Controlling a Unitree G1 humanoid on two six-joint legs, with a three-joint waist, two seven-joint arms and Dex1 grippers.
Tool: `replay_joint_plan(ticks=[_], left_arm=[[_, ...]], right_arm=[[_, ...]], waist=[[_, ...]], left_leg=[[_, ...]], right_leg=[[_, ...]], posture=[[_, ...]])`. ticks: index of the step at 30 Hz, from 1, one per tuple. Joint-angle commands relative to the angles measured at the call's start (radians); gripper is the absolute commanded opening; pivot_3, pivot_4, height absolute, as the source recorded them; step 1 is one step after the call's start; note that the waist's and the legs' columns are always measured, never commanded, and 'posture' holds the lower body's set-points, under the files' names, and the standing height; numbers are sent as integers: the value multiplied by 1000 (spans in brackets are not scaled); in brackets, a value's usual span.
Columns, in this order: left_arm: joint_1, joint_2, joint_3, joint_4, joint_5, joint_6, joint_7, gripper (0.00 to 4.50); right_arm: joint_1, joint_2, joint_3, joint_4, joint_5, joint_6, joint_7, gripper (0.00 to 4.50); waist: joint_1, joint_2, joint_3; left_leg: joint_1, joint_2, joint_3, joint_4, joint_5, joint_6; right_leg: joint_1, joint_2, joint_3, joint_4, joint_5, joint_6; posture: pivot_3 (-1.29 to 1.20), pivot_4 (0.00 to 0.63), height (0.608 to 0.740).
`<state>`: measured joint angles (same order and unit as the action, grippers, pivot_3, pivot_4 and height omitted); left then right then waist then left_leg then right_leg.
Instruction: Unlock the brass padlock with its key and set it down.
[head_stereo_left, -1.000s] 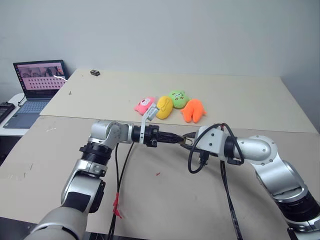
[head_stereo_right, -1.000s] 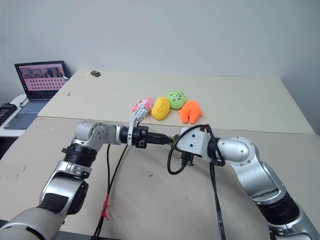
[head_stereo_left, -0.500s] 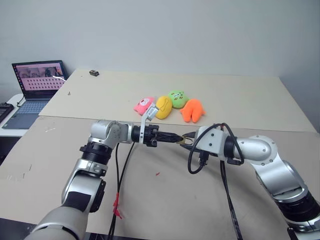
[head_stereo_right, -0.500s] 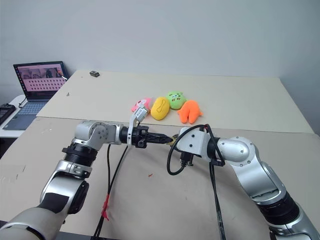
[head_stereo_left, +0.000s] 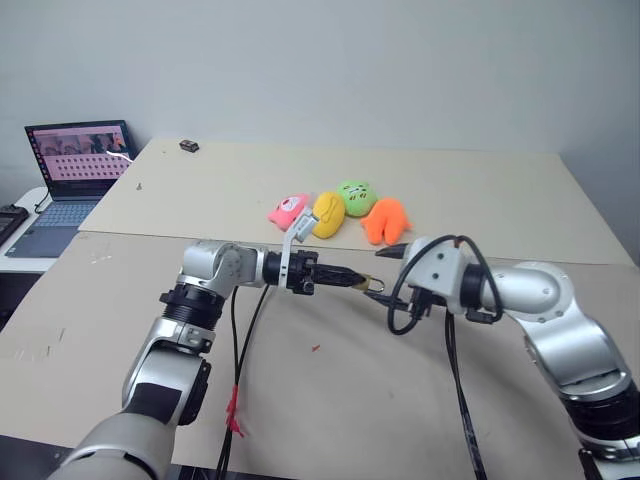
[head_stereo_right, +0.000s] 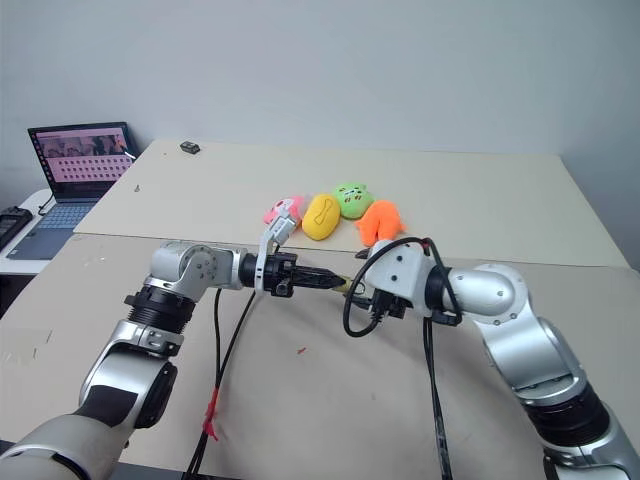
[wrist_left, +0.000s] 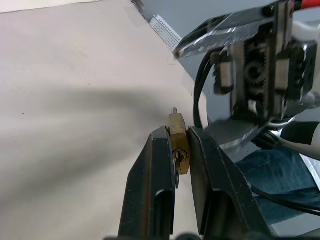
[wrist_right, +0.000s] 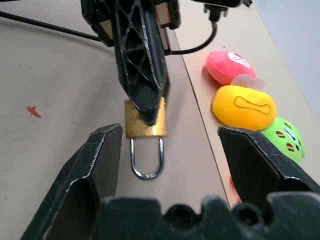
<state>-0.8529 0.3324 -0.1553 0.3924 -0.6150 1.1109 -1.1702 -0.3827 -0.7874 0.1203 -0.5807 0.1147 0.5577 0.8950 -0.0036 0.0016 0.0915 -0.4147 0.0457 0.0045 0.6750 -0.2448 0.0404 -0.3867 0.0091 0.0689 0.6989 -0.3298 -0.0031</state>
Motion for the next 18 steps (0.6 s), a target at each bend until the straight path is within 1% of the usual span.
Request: replay_joint_plan(ticks=[1,2,4,5,10,11,18], left_arm=[[-28,7,4,4,6,-25,-21,36],[-29,7,4,6,8,-27,-23,36],[-32,4,5,13,12,-30,-25,36],[-34,2,6,17,14,-31,-25,36],[-33,0,0,-3,12,-11,-32,36],[-33,1,-3,-8,12,-8,-35,36],[-44,-3,5,-22,1,15,-30,36]], right_arm=[[14,-29,-71,-25,44,-1,16,3177],[23,-37,-80,-24,51,-3,19,3000],[32,-45,-85,-22,56,-8,16,2352],[34,-44,-85,-22,58,-9,12,1916],[73,-31,-57,-30,55,-28,-5,194],[76,-30,-52,-27,52,-33,-8,28],[73,-17,-28,-10,32,-58,-34,28]], waist=[[0,0,0],[0,0,0],[0,0,0],[0,0,0],[0,0,0],[0,0,0],[-2,0,0]], left_leg=[[0,0,0,0,0,0],[0,0,0,0,0,0],[0,0,1,0,0,0],[0,0,1,-1,0,0],[0,0,1,0,0,0],[0,0,1,0,0,0],[0,0,2,0,0,0]], right_leg=[[0,0,0,0,0,0],[0,0,0,0,0,0],[0,0,0,0,0,0],[0,0,0,-1,0,0],[0,0,0,-1,0,0],[0,0,0,-1,0,0],[0,0,0,-1,0,0]], posture=[[0,150,650],[0,150,650],[0,150,650],[0,150,650],[0,150,650],[0,150,650],[0,150,650]])
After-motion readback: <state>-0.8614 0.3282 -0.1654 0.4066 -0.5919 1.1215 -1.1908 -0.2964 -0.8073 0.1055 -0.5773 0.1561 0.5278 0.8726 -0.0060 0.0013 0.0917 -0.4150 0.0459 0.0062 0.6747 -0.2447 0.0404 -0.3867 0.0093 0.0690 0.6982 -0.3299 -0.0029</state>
